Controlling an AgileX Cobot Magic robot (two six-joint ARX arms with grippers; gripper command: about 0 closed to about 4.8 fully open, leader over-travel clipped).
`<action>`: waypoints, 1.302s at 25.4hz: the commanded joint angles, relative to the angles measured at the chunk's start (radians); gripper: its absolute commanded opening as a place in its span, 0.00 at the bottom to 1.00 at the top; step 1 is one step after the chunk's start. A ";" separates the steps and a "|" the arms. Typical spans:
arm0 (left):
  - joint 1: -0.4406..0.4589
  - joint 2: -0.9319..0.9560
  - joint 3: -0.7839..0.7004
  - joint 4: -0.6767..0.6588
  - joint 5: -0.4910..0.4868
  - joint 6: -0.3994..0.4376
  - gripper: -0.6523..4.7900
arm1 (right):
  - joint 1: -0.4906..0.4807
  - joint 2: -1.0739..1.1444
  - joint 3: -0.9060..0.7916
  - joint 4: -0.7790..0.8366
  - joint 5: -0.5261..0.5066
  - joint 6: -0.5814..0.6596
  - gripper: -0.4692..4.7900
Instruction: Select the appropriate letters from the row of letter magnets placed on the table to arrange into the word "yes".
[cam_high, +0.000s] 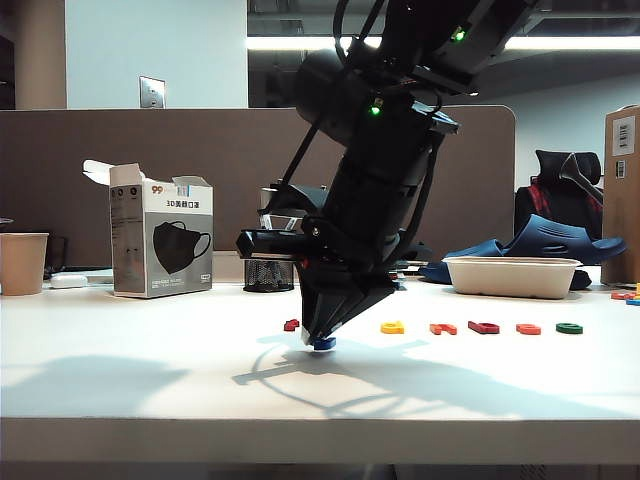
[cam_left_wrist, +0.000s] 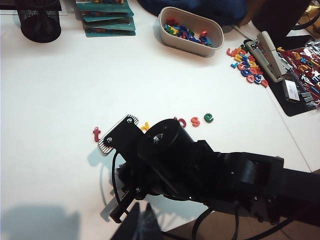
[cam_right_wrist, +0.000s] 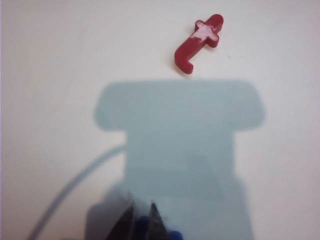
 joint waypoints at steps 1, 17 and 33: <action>0.000 -0.002 0.003 0.005 0.004 0.001 0.11 | 0.002 -0.003 0.002 0.002 -0.003 0.005 0.09; 0.000 -0.002 0.003 0.006 0.004 0.001 0.11 | 0.002 -0.003 0.003 -0.002 -0.003 0.005 0.20; 0.000 -0.002 0.003 0.005 0.004 0.001 0.11 | -0.006 -0.070 0.005 0.043 0.001 0.000 0.22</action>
